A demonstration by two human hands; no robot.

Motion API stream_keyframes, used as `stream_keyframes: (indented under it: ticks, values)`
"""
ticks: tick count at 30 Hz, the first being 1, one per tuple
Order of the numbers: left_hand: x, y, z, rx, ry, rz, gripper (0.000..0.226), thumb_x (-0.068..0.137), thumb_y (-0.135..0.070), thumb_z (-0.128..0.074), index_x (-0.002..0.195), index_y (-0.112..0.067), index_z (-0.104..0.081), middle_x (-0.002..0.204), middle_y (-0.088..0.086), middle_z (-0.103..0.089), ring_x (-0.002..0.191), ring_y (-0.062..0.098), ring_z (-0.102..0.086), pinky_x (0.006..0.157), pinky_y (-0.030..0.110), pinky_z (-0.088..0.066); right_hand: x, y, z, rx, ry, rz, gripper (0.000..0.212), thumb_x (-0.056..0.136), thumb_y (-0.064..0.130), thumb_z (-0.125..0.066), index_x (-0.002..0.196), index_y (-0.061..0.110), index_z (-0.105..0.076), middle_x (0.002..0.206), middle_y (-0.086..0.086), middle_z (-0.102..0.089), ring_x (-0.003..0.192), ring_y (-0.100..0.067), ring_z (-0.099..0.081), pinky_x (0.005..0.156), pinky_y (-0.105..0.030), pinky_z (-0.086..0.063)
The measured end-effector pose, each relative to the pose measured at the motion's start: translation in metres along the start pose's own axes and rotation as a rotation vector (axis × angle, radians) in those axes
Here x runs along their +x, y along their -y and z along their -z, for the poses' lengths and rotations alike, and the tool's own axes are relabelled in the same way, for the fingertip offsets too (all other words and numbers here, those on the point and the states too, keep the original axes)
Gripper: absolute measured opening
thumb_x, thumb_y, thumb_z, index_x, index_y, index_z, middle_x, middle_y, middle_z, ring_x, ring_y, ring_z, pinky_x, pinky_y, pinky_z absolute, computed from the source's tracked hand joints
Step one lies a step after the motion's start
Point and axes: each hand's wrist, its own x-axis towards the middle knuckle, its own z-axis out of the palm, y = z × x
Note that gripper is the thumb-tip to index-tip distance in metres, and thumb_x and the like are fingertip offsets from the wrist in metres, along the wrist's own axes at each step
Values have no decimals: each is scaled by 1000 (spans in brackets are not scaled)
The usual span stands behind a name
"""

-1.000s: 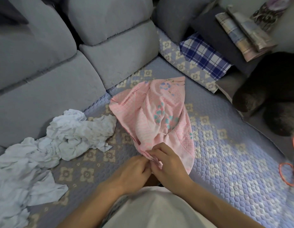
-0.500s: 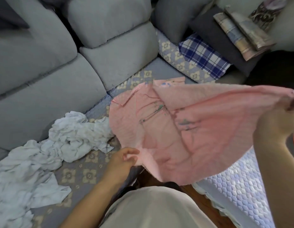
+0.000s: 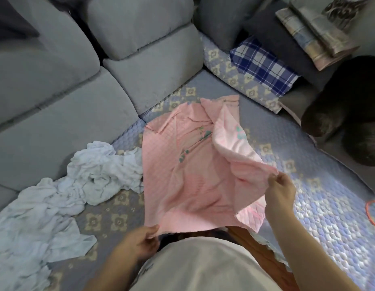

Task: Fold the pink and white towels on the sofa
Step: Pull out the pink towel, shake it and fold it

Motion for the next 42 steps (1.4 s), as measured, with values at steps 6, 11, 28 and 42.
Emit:
stream_keyframes:
  ticks: [6, 11, 28, 42]
  values:
    - [-1, 16, -2, 147, -32, -248, 23, 100, 2, -52, 121, 5, -61, 109, 16, -70, 103, 30, -64, 103, 44, -47, -2, -22, 3, -51, 22, -129, 20, 101, 18, -46, 103, 4, -60, 96, -14, -58, 79, -22, -51, 66, -33, -41]
    - [-43, 9, -41, 549, 0, -634, 18, 103, -19, -55, 95, -15, -71, 82, -6, -78, 71, 4, -73, 57, 11, -50, -34, 6, -5, -6, 79, 141, 18, 104, 20, -48, 98, 27, -63, 94, 9, -67, 94, -15, -65, 76, -34, -55]
    - [-117, 12, -103, 132, 501, -411, 28, 105, -13, -46, 111, -1, -70, 106, 24, -73, 93, 35, -74, 71, 37, -61, -126, -9, -19, -428, 626, 1250, 44, 83, -8, -58, 123, 6, -69, 129, -6, -68, 121, -16, -62, 104, -23, -48]
    - [-123, 10, -103, 76, 528, -313, 36, 101, -20, -51, 123, 5, -65, 94, 19, -67, 86, 29, -70, 75, 36, -61, -131, -10, -20, -367, 524, 1446, 32, 97, 2, -47, 109, 0, -77, 119, -10, -73, 117, -26, -67, 92, -42, -58]
